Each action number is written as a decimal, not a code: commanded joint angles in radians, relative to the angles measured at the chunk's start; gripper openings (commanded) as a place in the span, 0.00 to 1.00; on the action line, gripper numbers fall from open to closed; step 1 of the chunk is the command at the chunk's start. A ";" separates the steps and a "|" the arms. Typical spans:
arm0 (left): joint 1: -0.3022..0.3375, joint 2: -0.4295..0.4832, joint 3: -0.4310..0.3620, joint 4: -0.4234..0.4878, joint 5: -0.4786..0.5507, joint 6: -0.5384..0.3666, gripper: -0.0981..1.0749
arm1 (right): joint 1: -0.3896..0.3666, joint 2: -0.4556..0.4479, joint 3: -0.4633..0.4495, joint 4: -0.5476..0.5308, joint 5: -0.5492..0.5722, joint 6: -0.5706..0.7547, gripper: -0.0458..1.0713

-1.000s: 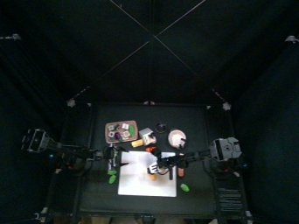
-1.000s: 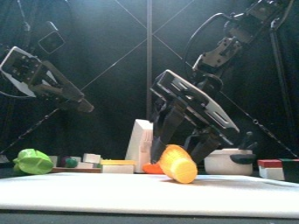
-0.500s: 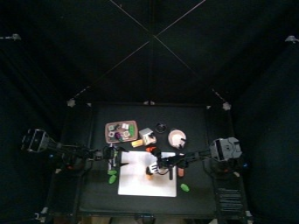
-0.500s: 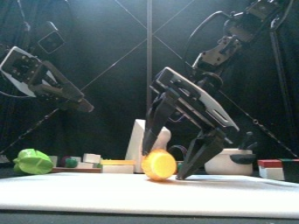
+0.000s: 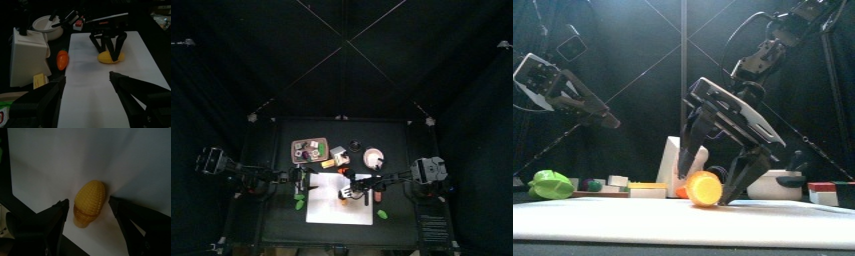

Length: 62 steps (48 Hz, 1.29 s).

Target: Place corn on cutting board to cut

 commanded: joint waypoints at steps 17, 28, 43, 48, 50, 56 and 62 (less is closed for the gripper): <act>-0.002 0.000 -0.018 0.002 -0.005 -0.002 0.95 | -0.008 -0.124 -0.037 -0.107 0.092 -0.002 0.91; -0.002 0.000 -0.018 0.002 -0.005 -0.002 0.95 | -0.012 -0.138 -0.048 -0.115 0.101 -0.003 0.91; -0.002 0.000 -0.017 0.002 -0.005 -0.002 0.95 | -0.008 -0.160 -0.052 -0.146 0.146 -0.017 0.91; 0.002 0.000 -0.017 0.002 -0.005 -0.002 0.95 | -0.006 -0.198 -0.037 -0.192 0.163 -0.028 0.91; 0.000 0.000 -0.018 0.002 -0.005 -0.002 0.95 | -0.006 -0.219 -0.029 -0.218 0.183 -0.032 0.91; -0.009 -0.011 -0.021 0.009 -0.008 0.002 0.95 | -0.006 -0.318 -0.011 -0.311 0.259 -0.032 0.91; -0.006 -0.048 -0.037 0.002 -0.031 -0.006 0.94 | -0.011 -0.442 -0.003 -0.420 0.291 -0.029 0.91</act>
